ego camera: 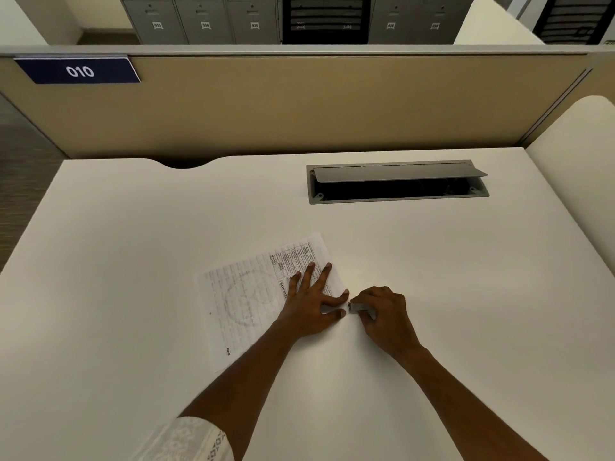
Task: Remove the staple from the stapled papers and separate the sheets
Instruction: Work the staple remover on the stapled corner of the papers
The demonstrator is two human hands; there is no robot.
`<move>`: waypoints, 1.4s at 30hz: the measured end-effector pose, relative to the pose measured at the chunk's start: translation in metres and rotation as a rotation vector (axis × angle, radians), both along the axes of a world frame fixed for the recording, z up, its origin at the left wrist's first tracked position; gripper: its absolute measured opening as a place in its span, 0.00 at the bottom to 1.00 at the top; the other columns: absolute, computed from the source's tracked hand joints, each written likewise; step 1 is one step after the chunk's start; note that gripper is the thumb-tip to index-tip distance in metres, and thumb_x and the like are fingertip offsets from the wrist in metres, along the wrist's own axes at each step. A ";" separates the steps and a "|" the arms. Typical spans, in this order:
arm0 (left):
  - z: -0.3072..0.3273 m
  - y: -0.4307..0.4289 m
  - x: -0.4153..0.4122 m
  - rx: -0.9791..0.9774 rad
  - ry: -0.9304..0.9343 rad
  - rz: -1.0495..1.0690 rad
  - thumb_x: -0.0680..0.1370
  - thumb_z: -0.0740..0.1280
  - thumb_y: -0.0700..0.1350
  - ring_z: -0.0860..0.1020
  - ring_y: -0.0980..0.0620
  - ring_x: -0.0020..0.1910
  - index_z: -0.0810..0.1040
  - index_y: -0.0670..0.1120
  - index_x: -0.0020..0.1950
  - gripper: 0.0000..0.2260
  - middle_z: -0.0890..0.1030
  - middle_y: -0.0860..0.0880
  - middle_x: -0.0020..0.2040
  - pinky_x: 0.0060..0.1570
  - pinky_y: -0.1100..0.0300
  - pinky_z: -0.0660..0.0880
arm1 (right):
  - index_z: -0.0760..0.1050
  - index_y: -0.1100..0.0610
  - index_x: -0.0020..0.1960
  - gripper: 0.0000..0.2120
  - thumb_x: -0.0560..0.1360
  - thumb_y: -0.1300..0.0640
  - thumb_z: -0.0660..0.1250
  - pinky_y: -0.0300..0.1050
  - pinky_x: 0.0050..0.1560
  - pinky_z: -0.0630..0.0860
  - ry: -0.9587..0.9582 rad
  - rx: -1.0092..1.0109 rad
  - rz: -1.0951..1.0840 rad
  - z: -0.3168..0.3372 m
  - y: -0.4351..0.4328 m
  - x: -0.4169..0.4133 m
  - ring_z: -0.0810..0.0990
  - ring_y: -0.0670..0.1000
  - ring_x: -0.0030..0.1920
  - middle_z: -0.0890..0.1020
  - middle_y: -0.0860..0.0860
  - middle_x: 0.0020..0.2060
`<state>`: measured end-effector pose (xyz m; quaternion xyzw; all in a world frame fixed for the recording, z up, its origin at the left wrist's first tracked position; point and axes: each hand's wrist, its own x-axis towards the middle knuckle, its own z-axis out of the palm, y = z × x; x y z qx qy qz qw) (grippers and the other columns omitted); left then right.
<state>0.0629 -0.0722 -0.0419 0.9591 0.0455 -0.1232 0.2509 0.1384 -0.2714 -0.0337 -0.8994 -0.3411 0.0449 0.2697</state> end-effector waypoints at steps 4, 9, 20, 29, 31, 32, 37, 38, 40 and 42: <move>-0.003 -0.001 -0.001 -0.003 -0.036 0.007 0.80 0.60 0.65 0.35 0.44 0.82 0.72 0.69 0.71 0.18 0.42 0.52 0.84 0.78 0.42 0.35 | 0.84 0.50 0.48 0.11 0.70 0.64 0.72 0.55 0.44 0.78 -0.016 0.001 0.022 0.004 0.005 -0.003 0.81 0.52 0.45 0.84 0.45 0.43; -0.004 0.000 -0.001 -0.012 -0.050 0.015 0.80 0.61 0.65 0.36 0.44 0.82 0.73 0.69 0.70 0.18 0.43 0.52 0.84 0.79 0.41 0.37 | 0.84 0.50 0.47 0.12 0.68 0.65 0.71 0.51 0.44 0.75 -0.036 0.001 0.033 0.008 0.008 -0.004 0.81 0.52 0.44 0.84 0.44 0.43; -0.004 -0.002 -0.001 0.005 -0.048 0.018 0.80 0.61 0.66 0.37 0.43 0.82 0.72 0.69 0.70 0.18 0.44 0.52 0.84 0.78 0.41 0.37 | 0.83 0.54 0.50 0.12 0.70 0.67 0.75 0.52 0.55 0.72 -0.214 0.050 0.106 0.001 0.002 -0.013 0.79 0.52 0.51 0.83 0.47 0.47; -0.004 -0.001 0.000 0.004 -0.031 0.025 0.79 0.60 0.66 0.36 0.45 0.82 0.72 0.68 0.70 0.19 0.42 0.53 0.84 0.78 0.41 0.37 | 0.84 0.55 0.49 0.11 0.70 0.67 0.75 0.50 0.54 0.73 -0.194 0.124 0.013 0.003 0.001 -0.014 0.81 0.53 0.50 0.85 0.48 0.47; -0.004 -0.001 0.000 -0.009 -0.034 0.027 0.80 0.61 0.65 0.36 0.45 0.82 0.73 0.68 0.70 0.19 0.43 0.53 0.84 0.78 0.41 0.36 | 0.83 0.53 0.49 0.14 0.69 0.68 0.74 0.50 0.51 0.74 -0.117 0.101 -0.031 0.006 0.001 -0.010 0.80 0.51 0.50 0.84 0.46 0.47; -0.004 -0.001 -0.001 -0.004 -0.038 0.026 0.80 0.61 0.65 0.36 0.45 0.82 0.73 0.68 0.70 0.19 0.43 0.53 0.84 0.79 0.41 0.36 | 0.83 0.52 0.50 0.15 0.69 0.68 0.74 0.51 0.50 0.75 -0.078 0.083 -0.042 0.005 0.000 -0.007 0.80 0.51 0.49 0.84 0.46 0.48; -0.004 -0.002 -0.003 0.020 -0.053 0.026 0.80 0.60 0.65 0.37 0.45 0.82 0.69 0.68 0.73 0.21 0.43 0.52 0.84 0.79 0.40 0.38 | 0.83 0.50 0.53 0.14 0.71 0.65 0.73 0.56 0.45 0.78 -0.002 -0.007 -0.003 0.003 -0.005 -0.003 0.80 0.53 0.47 0.83 0.46 0.47; -0.005 -0.002 -0.004 0.024 -0.057 0.027 0.80 0.60 0.65 0.37 0.45 0.82 0.67 0.68 0.74 0.22 0.43 0.52 0.84 0.79 0.41 0.37 | 0.84 0.50 0.53 0.13 0.72 0.64 0.73 0.55 0.45 0.78 0.003 -0.012 0.003 0.004 -0.004 -0.004 0.80 0.53 0.47 0.83 0.46 0.47; -0.006 -0.002 -0.003 0.026 -0.064 0.033 0.80 0.60 0.65 0.37 0.45 0.82 0.64 0.67 0.76 0.24 0.43 0.52 0.84 0.79 0.41 0.37 | 0.84 0.50 0.54 0.11 0.74 0.62 0.72 0.54 0.44 0.78 0.007 -0.018 0.011 0.006 -0.002 -0.004 0.80 0.53 0.46 0.83 0.46 0.46; -0.007 -0.001 -0.003 0.029 -0.065 0.039 0.80 0.61 0.66 0.38 0.45 0.83 0.63 0.67 0.77 0.25 0.44 0.52 0.84 0.79 0.40 0.37 | 0.84 0.50 0.54 0.11 0.74 0.61 0.71 0.53 0.44 0.78 0.019 -0.020 0.022 0.007 0.000 -0.003 0.79 0.52 0.46 0.83 0.47 0.46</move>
